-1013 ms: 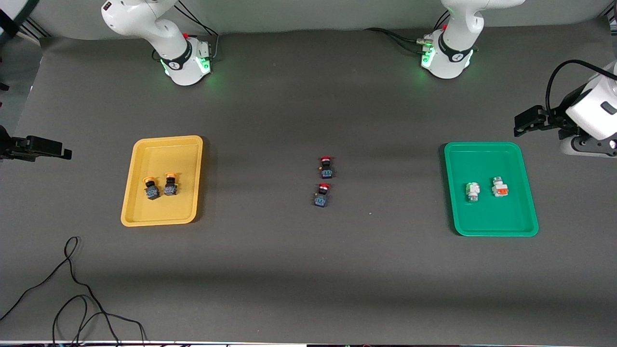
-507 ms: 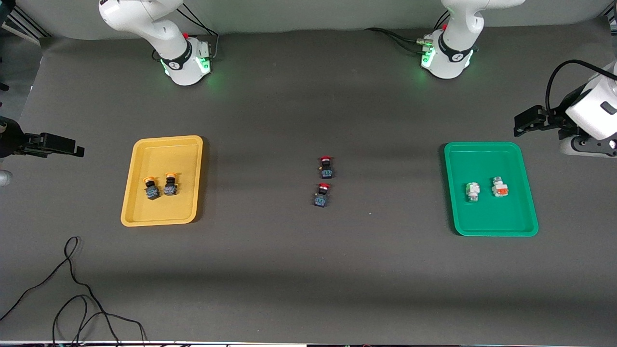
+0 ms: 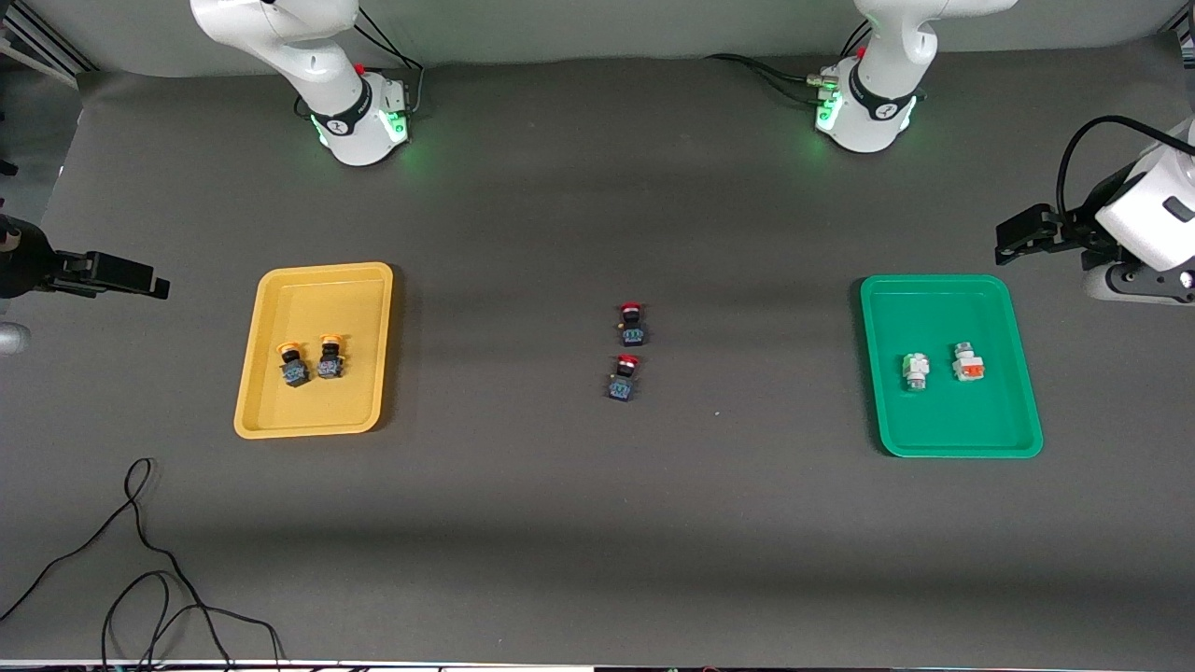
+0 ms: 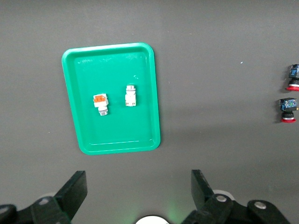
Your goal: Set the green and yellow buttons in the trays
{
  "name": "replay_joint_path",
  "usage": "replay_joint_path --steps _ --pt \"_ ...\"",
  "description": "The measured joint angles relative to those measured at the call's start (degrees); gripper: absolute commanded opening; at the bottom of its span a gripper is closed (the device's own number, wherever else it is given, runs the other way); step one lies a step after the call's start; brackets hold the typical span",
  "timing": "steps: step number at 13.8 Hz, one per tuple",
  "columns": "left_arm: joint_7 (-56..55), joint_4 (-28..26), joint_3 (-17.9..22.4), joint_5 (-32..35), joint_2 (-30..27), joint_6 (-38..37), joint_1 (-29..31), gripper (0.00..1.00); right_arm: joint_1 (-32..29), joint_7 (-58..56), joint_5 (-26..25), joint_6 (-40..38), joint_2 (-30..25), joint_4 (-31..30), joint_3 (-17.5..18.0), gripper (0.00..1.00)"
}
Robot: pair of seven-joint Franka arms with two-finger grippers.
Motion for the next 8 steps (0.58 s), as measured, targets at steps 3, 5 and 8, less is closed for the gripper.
replay_joint_path --steps 3,5,8 --pt "0.0 0.0 0.0 0.0 0.0 0.0 0.0 0.98 -6.6 0.1 -0.3 6.5 -5.8 -8.7 6.9 1.0" --pt "0.0 0.0 0.0 0.0 0.0 0.0 0.0 0.99 -7.2 0.1 -0.4 9.4 -9.8 -14.5 7.8 1.0" --pt "0.0 0.0 0.0 0.0 0.0 0.0 0.0 1.0 -7.2 0.1 -1.4 10.8 -13.1 -16.9 8.3 1.0"
